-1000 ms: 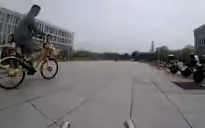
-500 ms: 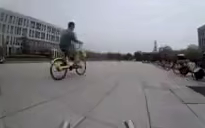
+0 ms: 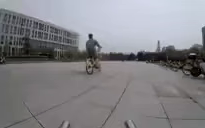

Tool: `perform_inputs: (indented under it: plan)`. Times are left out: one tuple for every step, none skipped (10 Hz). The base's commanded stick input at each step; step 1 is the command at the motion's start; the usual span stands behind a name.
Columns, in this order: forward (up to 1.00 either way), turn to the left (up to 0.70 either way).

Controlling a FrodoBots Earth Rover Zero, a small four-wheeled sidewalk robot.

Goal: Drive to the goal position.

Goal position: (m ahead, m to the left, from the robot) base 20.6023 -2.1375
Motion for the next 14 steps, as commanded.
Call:
perform_inputs:
  plan:
    - [1.00,0.09]
    - [1.00,0.00]
    - [1.00,0.00]
    - [1.00,-0.06]
    - [1.00,-0.40]
    - [1.00,-0.40]
    - [1.00,-0.40]
    - [1.00,-0.40]
    - [1.00,0.10]
    - [1.00,0.03]
    - [1.00,0.18]
    - [1.00,0.10]
    - [1.00,0.00]
    - [1.00,0.00]
